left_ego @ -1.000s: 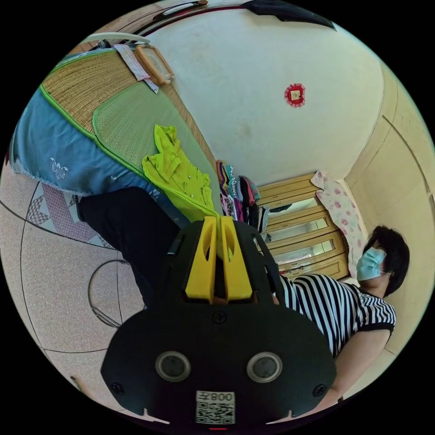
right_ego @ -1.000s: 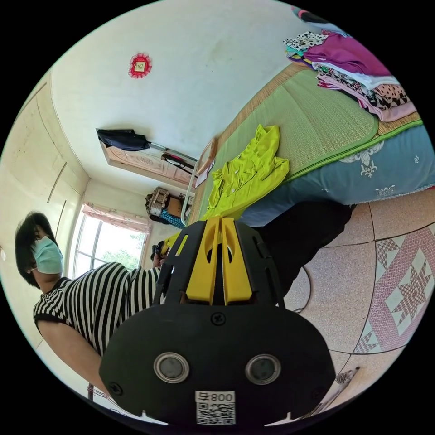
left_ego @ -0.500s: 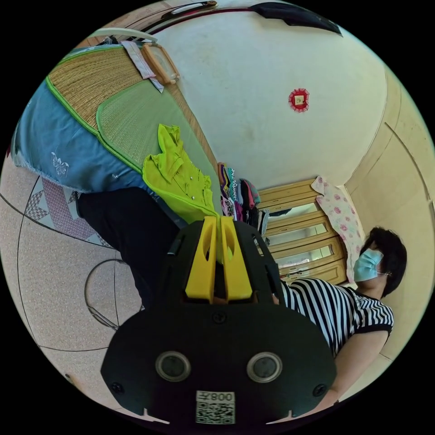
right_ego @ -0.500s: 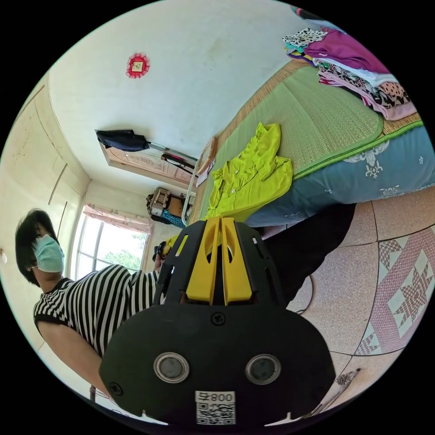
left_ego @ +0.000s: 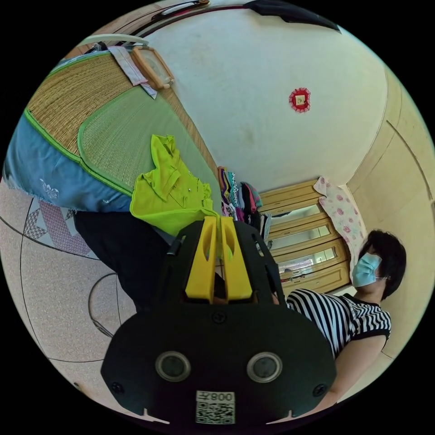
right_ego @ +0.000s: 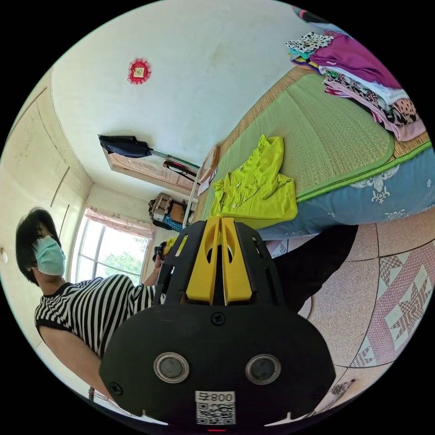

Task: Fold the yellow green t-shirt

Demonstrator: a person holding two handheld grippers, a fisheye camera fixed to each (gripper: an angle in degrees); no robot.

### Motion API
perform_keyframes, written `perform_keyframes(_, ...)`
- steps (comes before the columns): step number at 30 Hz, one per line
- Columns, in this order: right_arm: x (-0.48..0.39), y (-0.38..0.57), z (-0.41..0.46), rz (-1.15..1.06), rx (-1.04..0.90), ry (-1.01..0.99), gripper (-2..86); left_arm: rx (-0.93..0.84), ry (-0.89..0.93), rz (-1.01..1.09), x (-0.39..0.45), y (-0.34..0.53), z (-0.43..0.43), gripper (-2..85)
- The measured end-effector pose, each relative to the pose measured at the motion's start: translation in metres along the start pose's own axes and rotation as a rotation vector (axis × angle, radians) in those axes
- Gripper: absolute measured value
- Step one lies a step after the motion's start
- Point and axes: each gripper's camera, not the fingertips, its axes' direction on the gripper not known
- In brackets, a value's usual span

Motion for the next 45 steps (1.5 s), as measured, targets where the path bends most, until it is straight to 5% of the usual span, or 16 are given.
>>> perform_keyframes(45,-0.065,-0.341,0.021,0.113,-0.011,0.009,0.1,0.048,-0.116,-0.117,0.012,-0.406,0.158,1.2)
